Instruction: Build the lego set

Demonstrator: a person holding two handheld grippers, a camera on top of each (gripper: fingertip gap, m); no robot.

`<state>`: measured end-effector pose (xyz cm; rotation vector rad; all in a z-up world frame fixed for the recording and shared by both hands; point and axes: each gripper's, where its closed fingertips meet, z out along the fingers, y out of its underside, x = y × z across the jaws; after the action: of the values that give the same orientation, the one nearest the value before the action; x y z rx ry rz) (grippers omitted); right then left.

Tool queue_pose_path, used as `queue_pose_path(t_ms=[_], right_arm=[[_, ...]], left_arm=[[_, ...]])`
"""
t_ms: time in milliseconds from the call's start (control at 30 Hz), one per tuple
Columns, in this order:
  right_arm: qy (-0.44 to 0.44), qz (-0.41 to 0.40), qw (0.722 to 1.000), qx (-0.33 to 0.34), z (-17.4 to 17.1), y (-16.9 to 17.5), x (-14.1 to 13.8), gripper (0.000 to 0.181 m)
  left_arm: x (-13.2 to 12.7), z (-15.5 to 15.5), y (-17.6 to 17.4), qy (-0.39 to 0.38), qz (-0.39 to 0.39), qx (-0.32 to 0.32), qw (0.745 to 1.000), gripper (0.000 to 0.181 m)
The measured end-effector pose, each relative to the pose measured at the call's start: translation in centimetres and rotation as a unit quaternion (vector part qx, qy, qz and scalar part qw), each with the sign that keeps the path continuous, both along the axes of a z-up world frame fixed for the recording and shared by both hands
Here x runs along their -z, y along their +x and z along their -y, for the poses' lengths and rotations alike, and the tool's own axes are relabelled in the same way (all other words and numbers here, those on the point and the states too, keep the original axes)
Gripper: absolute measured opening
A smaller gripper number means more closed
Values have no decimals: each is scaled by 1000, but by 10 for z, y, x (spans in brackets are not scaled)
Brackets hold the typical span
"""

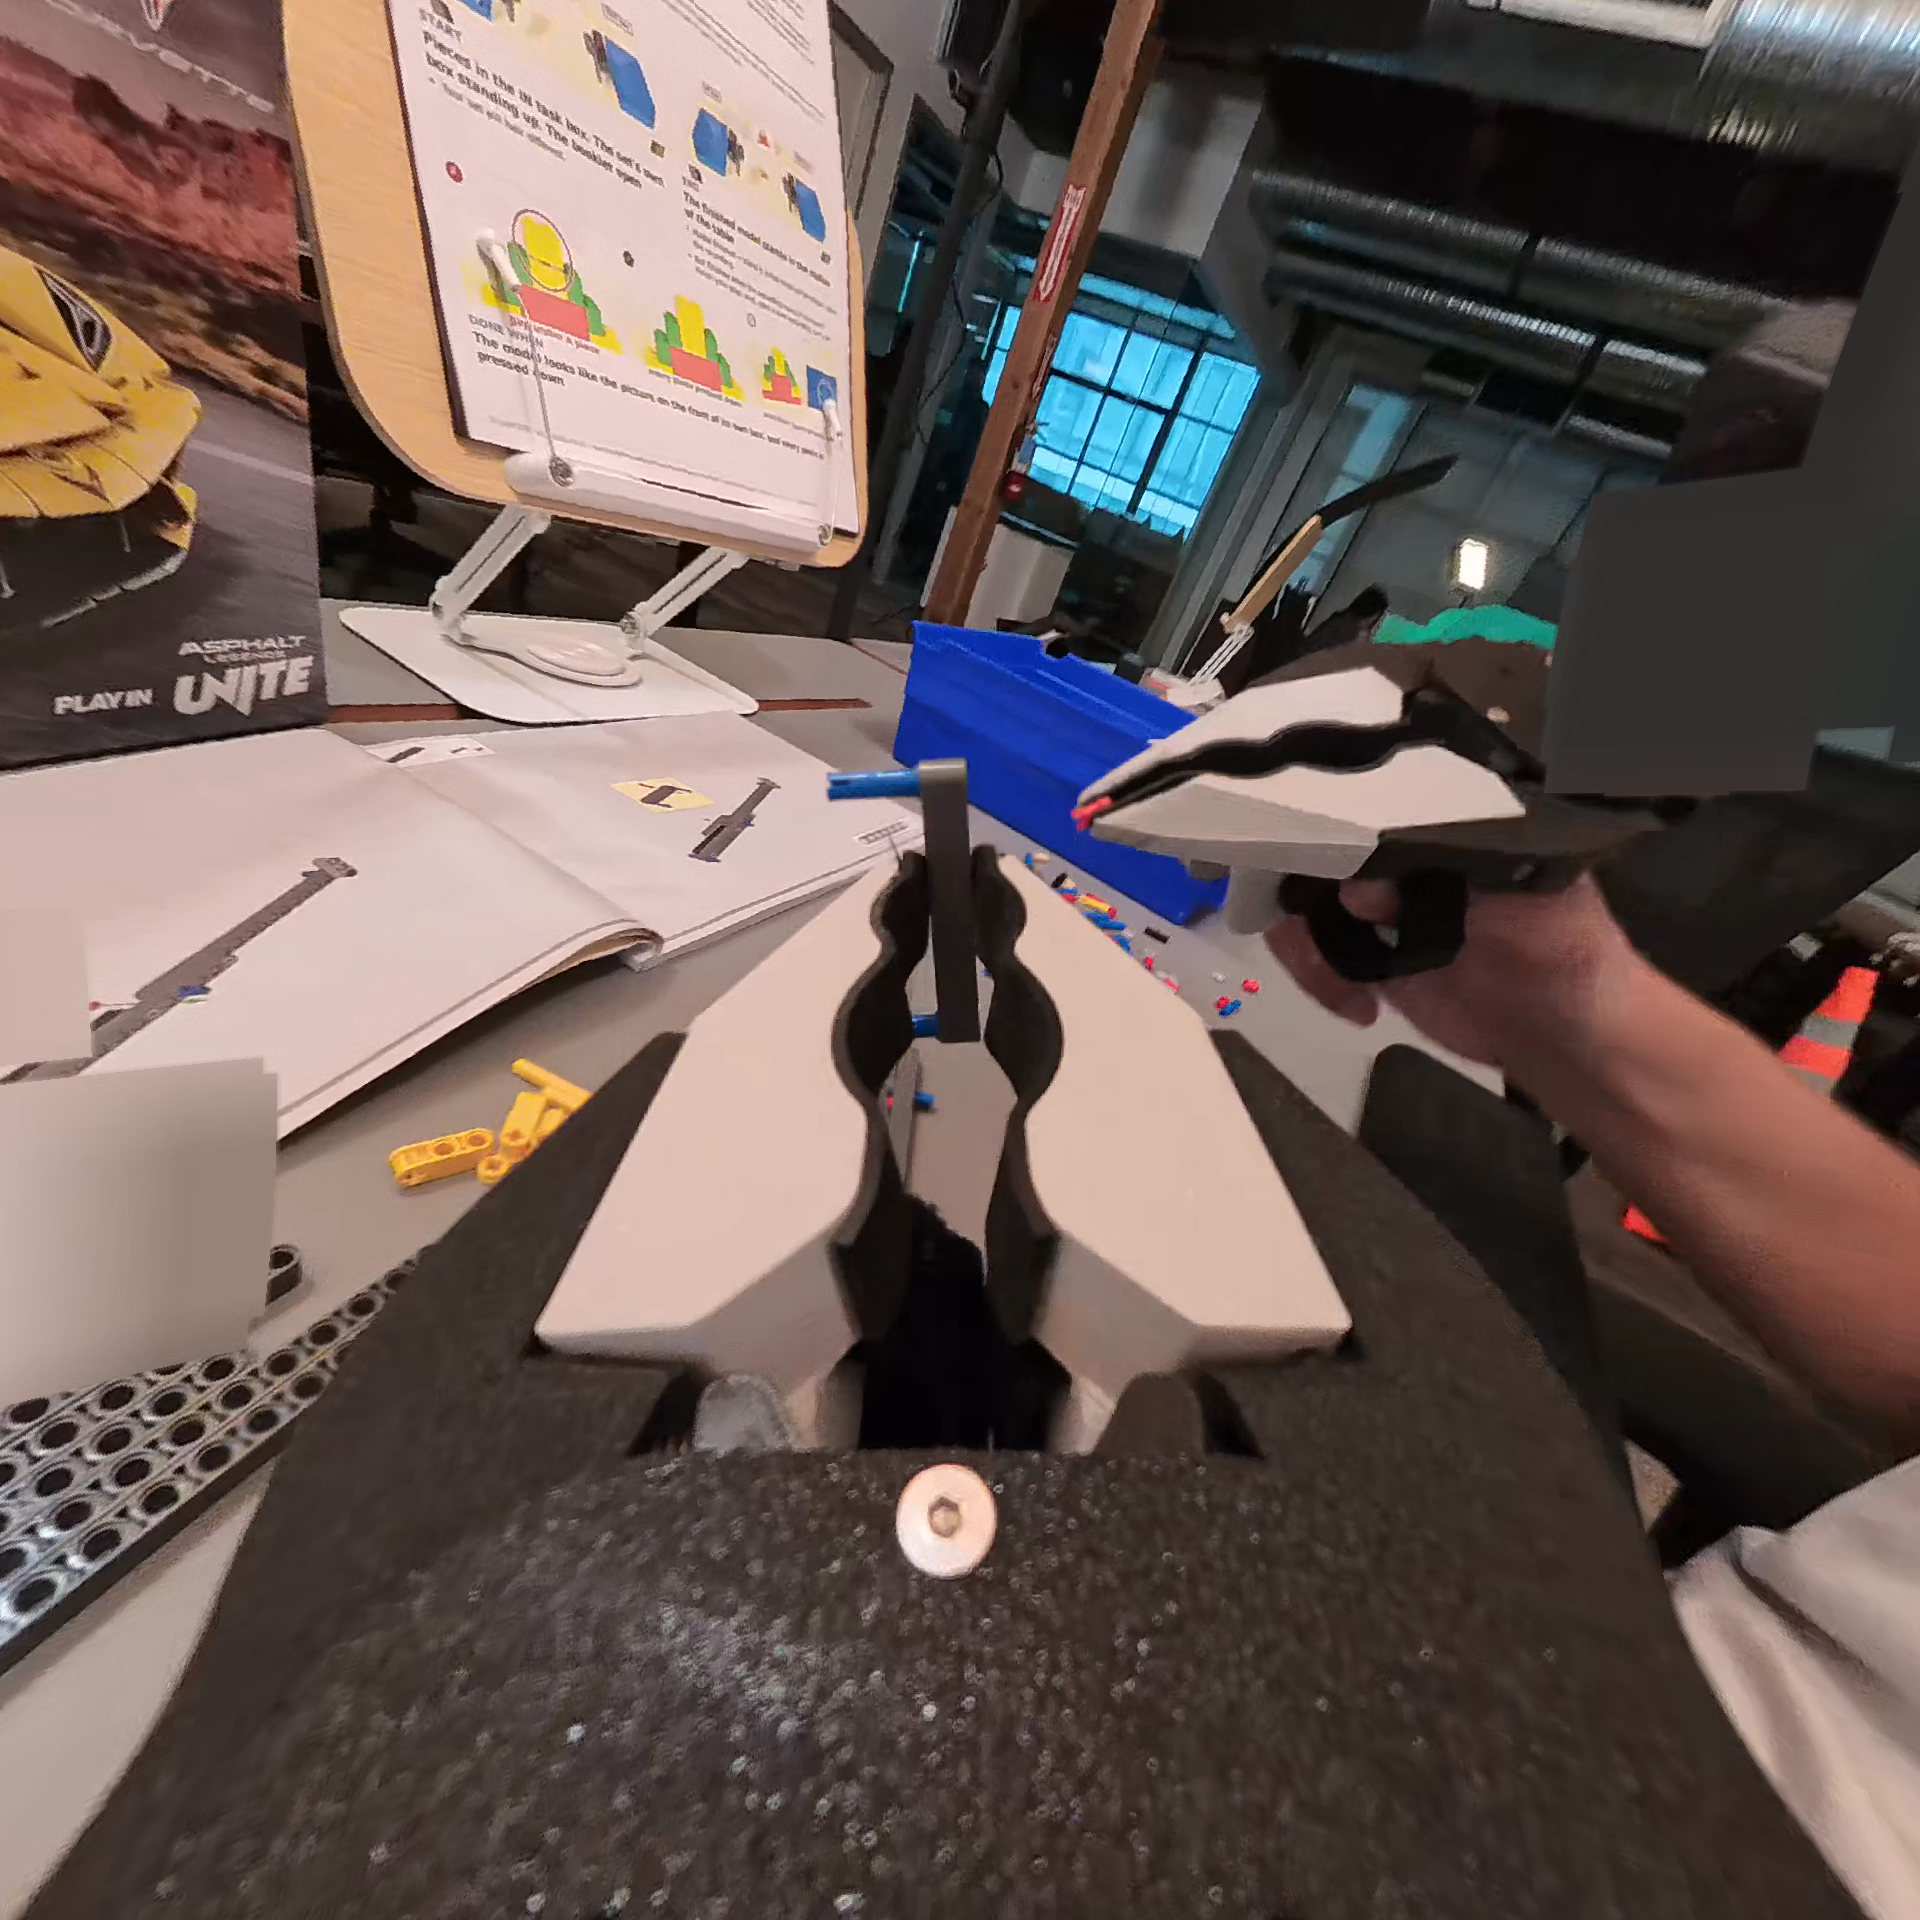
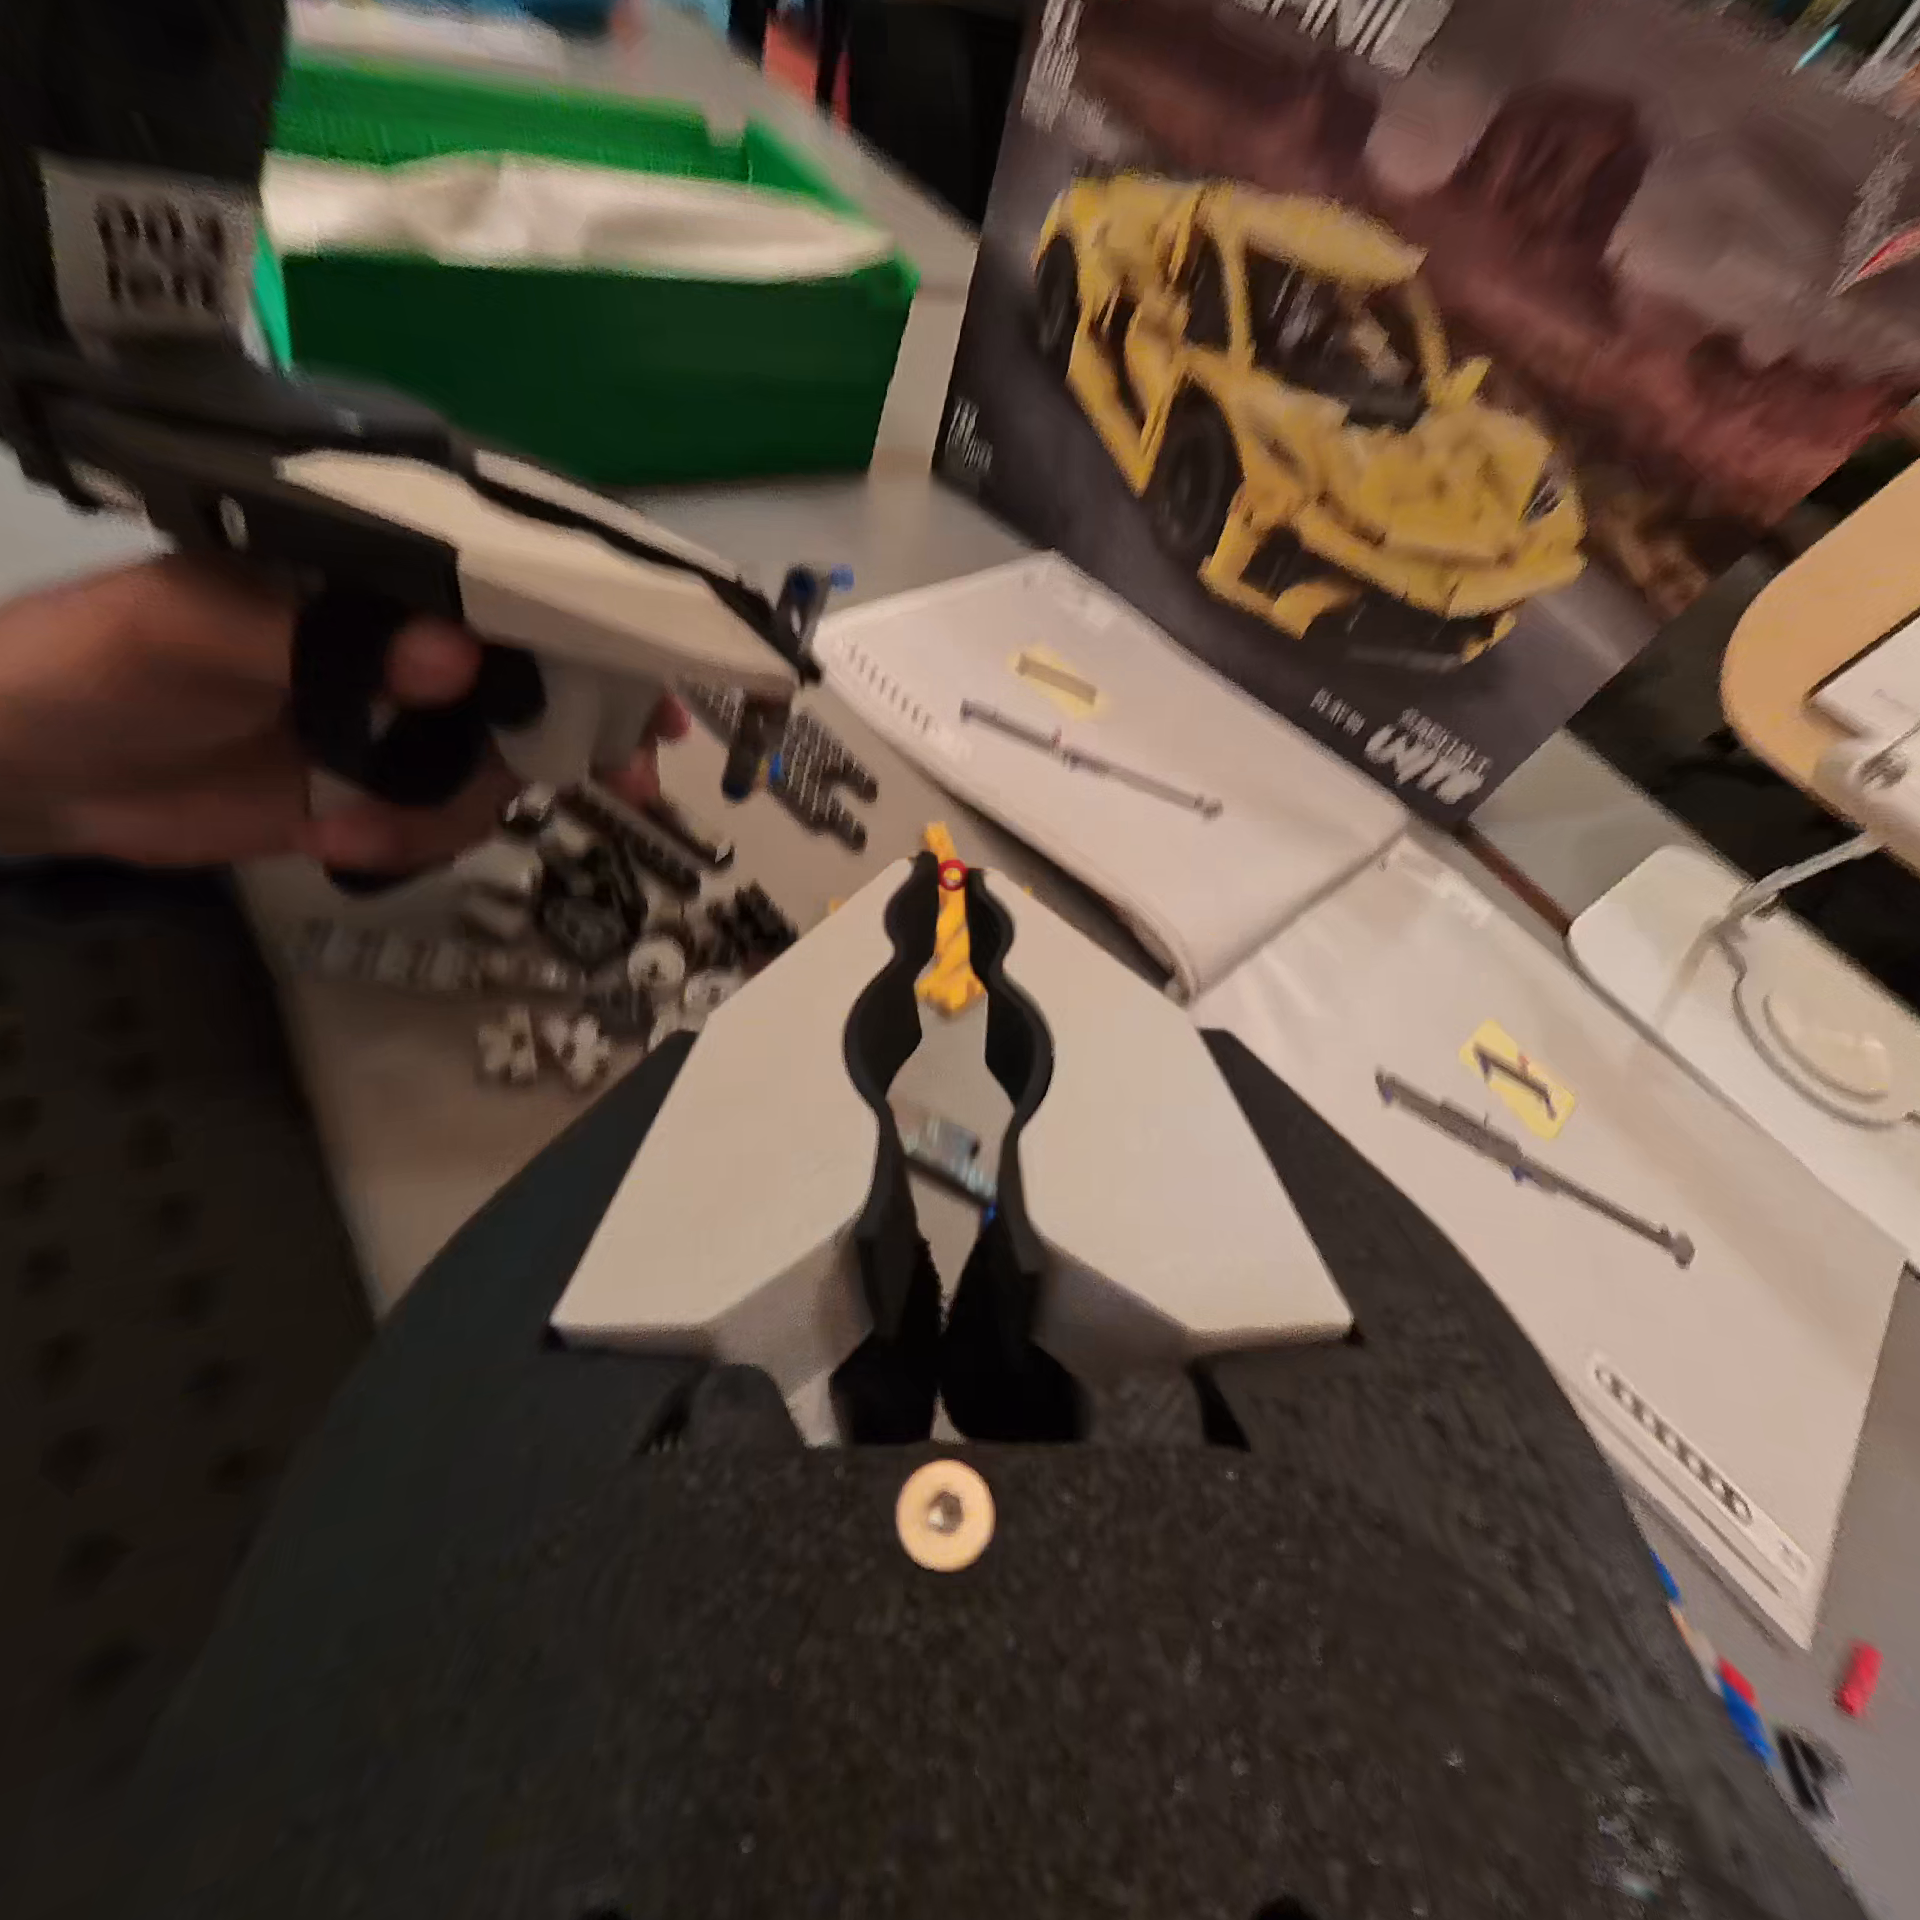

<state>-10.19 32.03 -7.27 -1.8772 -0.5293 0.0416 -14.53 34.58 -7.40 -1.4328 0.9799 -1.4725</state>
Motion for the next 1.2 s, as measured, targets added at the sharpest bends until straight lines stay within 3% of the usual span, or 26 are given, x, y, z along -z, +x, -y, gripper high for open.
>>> queue_pose_path(t_ms=[133, 267, 400, 467, 567, 700, 867, 1200], right_arm=[[94, 12, 994, 61, -18, 20, -20, 4], [98, 56, 987, 117, -45, 95, -27, 5], [55, -28, 990, 126, -73, 158, -6, 5], [66, -63, 987, 136, -71, 169, 5, 5], [54, -73, 988, 124, -60, 159, 20, 5], [83, -101, 988, 84, -62, 124, -3, 5], [68, -95, 990, 80, -62, 107, -2, 4], [67, -70, 993, 67, -64, 94, 1, 4]], left_arm=[[-8, -7, 12, -9, 3, -5, 1000, 6], [-13, -30, 53, -72, -52, -18, 996, 6], [-8, -73, 107, -54, -82, -72, 993, 6], [0, -84, 123, -50, -78, -93, 991, 6], [7, -75, 136, -75, -52, -70, 993, 6], [15, -54, 143, -81, -59, -20, 995, 7], [18, -45, 141, -35, -70, -27, 997, 6], [17, -37, 142, -34, -66, -18, 997, 6]])
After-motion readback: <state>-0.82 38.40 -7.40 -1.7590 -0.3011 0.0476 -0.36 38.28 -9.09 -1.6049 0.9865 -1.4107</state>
